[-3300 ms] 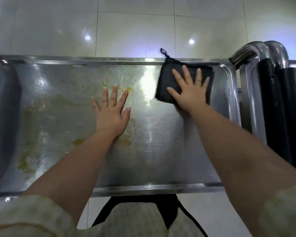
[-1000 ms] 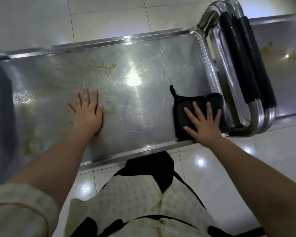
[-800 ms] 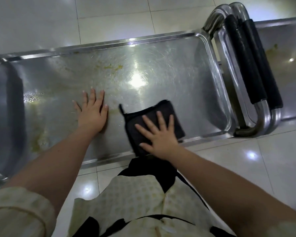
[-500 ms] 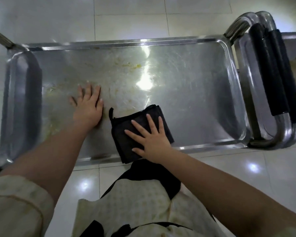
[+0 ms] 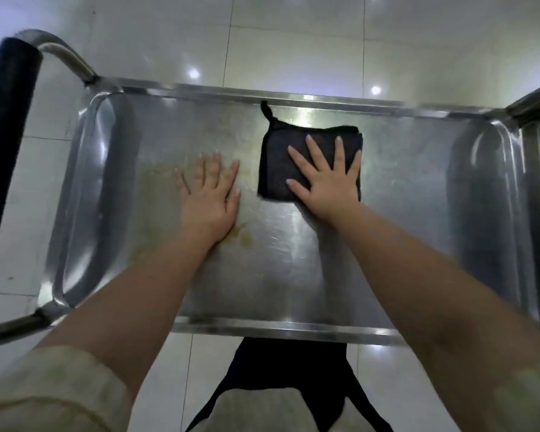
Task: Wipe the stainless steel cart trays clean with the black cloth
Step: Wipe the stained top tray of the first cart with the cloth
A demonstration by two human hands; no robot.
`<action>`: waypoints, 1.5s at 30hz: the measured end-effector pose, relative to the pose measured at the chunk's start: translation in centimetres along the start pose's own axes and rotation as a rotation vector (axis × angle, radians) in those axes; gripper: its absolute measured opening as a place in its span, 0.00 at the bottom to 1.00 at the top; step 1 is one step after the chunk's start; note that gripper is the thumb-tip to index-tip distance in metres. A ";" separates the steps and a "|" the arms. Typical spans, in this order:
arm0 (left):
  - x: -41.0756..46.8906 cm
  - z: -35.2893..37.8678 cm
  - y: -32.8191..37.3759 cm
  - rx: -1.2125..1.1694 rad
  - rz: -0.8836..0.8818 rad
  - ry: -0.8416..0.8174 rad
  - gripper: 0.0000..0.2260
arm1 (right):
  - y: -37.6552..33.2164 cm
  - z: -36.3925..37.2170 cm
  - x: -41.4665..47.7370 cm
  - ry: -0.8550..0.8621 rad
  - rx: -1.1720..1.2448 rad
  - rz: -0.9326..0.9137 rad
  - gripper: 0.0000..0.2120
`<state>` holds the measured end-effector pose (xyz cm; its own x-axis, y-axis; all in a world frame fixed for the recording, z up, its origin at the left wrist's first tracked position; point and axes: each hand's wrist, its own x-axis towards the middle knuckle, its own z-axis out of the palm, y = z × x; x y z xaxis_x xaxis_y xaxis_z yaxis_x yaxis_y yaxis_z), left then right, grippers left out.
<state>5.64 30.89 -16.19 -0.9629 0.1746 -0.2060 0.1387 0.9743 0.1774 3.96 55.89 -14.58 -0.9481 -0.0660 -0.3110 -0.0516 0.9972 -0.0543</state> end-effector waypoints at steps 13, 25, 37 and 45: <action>0.2 -0.1 -0.3 0.021 -0.019 -0.035 0.25 | -0.7 2.8 -10.5 -0.063 0.053 -0.121 0.33; 0.2 -0.2 0.1 0.013 -0.015 -0.027 0.25 | 0.0 0.0 -1.1 -0.050 0.032 0.029 0.32; 0.4 0.1 0.2 0.026 -0.030 -0.021 0.26 | -0.5 2.5 -9.3 -0.045 -0.027 -0.294 0.35; 0.5 0.4 0.0 0.016 -0.029 0.009 0.26 | -0.4 4.2 -13.1 -0.023 -0.028 -0.430 0.33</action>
<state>5.24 31.00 -16.69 -0.9685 0.1454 -0.2023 0.1147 0.9811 0.1561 17.71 56.16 -14.49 -0.8315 -0.4760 -0.2865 -0.4492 0.8794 -0.1574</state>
